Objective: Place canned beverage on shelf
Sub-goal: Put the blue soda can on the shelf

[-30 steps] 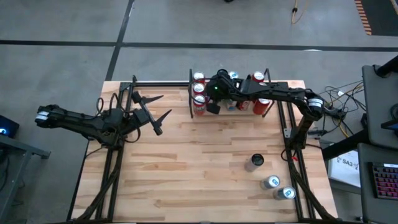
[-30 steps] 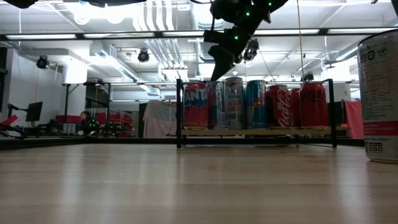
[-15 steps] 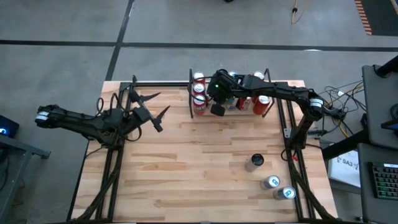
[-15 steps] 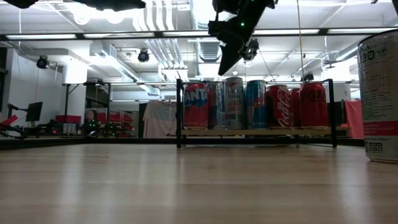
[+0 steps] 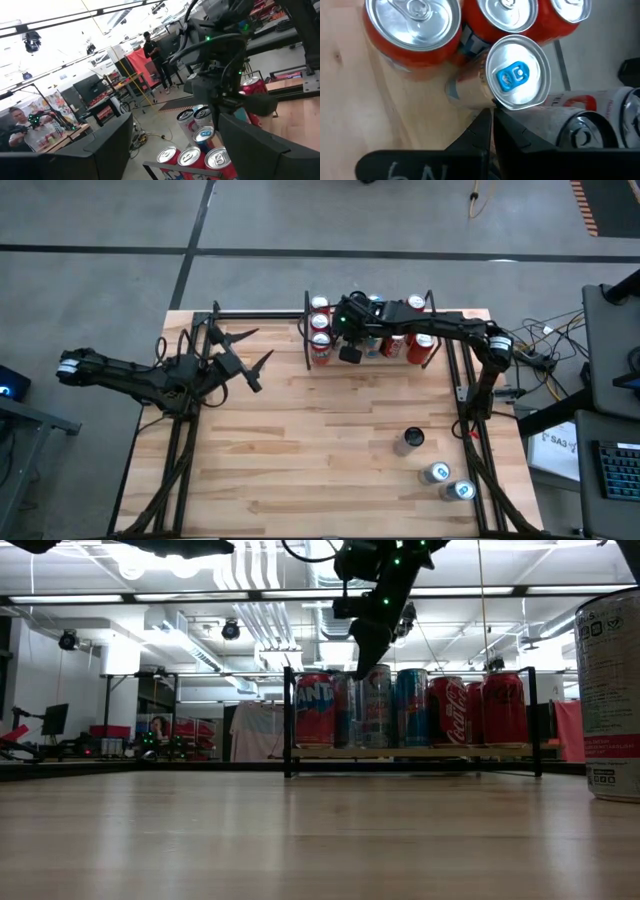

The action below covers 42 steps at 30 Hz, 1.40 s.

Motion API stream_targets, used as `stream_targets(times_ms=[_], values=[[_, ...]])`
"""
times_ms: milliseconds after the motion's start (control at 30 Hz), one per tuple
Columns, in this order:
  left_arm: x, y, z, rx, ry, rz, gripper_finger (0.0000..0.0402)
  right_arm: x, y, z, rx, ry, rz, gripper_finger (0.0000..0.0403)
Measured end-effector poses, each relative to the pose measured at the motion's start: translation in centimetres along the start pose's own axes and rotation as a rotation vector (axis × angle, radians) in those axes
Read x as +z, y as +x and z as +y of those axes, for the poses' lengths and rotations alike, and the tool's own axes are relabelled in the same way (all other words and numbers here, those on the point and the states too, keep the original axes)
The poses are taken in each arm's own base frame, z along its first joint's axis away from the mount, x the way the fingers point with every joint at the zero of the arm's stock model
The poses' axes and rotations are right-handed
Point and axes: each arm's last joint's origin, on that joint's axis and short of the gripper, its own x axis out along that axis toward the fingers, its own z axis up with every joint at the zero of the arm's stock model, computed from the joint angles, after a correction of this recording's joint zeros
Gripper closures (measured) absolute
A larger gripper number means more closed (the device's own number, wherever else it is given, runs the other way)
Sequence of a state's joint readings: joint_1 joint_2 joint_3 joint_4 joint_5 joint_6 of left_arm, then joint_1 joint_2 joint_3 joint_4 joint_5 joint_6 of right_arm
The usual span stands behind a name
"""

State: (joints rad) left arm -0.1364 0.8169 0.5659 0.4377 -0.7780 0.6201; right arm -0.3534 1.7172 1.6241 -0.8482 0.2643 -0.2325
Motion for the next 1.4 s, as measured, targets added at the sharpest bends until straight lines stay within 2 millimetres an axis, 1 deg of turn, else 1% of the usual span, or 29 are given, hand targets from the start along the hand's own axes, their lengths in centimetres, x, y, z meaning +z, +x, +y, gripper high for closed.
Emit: stream_targets(times_ms=[200, 333, 433, 567, 633, 800, 1067, 1400], values=[[0.0, 0.0, 0.0, 0.000, 0.000, 0.000, 0.0123, 0.4, -0.9, -0.3, -0.021, 0.036, -0.022, 0.0394], [0.0, 0.0, 0.0, 0.001, 0.000, 0.000, 0.0123, 1.4, -1.5, -0.4, -0.033, 0.079, -0.100, 0.0394], [0.0, 0.0, 0.0, 0.001, -0.001, 0.000, 0.0123, 1.7, -1.1, -0.4, -0.040, 0.090, -0.143, 0.0394], [0.0, 0.0, 0.0, 0.001, 0.000, 0.000, 0.0123, 2.0, 0.0, -0.2, -0.046, 0.073, -0.155, 0.0394], [0.0, 0.0, 0.0, 0.000, 0.001, 0.001, 0.0123, 2.0, 0.4, -0.1, -0.043, 0.066, -0.144, 0.0394], [0.0, 0.0, 0.0, -0.001, 0.003, 0.003, 0.0123, 1.6, 0.6, 0.1, -0.027, 0.053, -0.097, 0.0394], [0.0, 0.0, 0.0, -0.001, 0.004, 0.003, 0.0123, 1.1, 0.3, 0.2, -0.003, 0.004, -0.063, 0.0394], [0.0, 0.0, 0.0, 0.000, 0.007, 0.004, 0.0123, 1.1, 0.0, 0.1, 0.001, -0.056, -0.061, 0.0394]])
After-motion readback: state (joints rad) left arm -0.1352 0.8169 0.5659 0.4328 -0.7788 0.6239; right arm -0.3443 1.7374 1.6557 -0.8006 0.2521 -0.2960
